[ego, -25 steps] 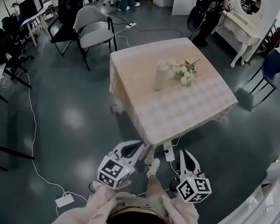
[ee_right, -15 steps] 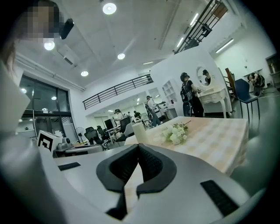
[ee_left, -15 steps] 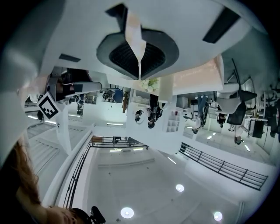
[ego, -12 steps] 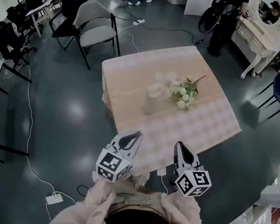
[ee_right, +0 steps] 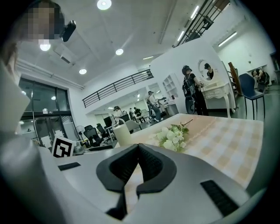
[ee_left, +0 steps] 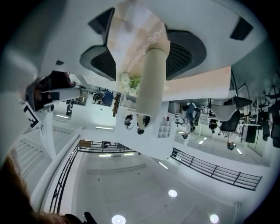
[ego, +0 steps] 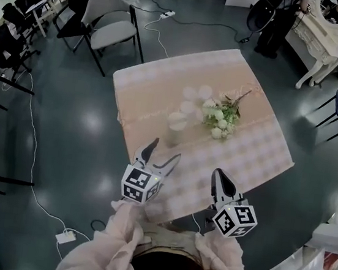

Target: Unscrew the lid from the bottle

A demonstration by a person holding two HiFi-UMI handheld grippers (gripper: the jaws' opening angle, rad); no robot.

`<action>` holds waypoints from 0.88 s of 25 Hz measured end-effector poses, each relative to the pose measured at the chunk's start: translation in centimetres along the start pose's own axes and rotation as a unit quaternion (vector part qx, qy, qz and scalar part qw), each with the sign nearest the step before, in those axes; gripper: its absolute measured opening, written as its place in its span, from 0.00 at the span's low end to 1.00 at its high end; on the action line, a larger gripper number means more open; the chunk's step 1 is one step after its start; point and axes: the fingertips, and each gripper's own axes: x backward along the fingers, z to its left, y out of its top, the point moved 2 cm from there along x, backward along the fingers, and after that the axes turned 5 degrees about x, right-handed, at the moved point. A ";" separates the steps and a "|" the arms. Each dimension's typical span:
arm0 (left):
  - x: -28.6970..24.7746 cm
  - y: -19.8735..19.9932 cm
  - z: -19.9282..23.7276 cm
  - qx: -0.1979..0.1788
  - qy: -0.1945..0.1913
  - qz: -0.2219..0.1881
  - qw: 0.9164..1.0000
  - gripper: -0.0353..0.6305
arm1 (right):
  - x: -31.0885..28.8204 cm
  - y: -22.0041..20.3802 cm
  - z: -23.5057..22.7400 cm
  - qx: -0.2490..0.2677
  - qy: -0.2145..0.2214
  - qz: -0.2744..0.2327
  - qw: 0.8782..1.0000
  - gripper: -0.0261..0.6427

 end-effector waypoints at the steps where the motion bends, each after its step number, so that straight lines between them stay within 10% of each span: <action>1: -0.9 -0.3 0.9 0.000 0.004 0.004 1.000 0.58 | -0.6 0.0 -0.2 -0.001 -0.002 0.001 1.000 0.06; 22: -9.5 -0.2 3.3 -0.140 -0.085 -0.012 0.986 0.53 | -6.8 -1.9 -2.3 -0.020 -0.037 0.019 0.999 0.06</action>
